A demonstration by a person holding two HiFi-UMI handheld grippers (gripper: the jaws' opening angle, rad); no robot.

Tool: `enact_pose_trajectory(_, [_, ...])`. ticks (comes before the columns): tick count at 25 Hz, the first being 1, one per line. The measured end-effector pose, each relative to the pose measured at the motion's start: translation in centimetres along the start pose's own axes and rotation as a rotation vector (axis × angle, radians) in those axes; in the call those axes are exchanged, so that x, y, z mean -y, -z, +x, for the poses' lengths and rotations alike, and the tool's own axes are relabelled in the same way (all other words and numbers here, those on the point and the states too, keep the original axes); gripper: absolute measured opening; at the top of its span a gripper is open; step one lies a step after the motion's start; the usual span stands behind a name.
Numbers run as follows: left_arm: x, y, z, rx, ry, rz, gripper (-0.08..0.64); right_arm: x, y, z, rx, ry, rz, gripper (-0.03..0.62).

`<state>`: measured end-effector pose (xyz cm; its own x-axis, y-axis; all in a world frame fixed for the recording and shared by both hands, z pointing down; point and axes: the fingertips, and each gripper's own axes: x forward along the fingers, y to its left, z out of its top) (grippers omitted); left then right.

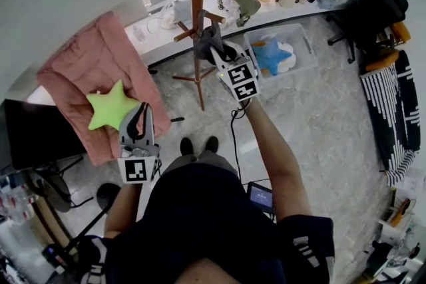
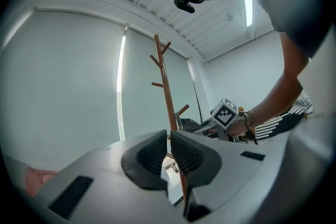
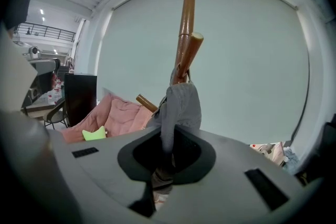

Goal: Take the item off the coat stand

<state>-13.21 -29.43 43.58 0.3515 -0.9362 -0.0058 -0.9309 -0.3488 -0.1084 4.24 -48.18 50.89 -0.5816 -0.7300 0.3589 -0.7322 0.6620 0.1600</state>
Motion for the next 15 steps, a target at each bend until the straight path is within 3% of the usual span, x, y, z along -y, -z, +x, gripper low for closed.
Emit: enact_pose_trajectory(15, [-0.1,-0.1,-0.2,0.006,-0.002,-0.008,0.041,0.3,-2.7,-3.6,0.052,0.034,-0.012,0.031])
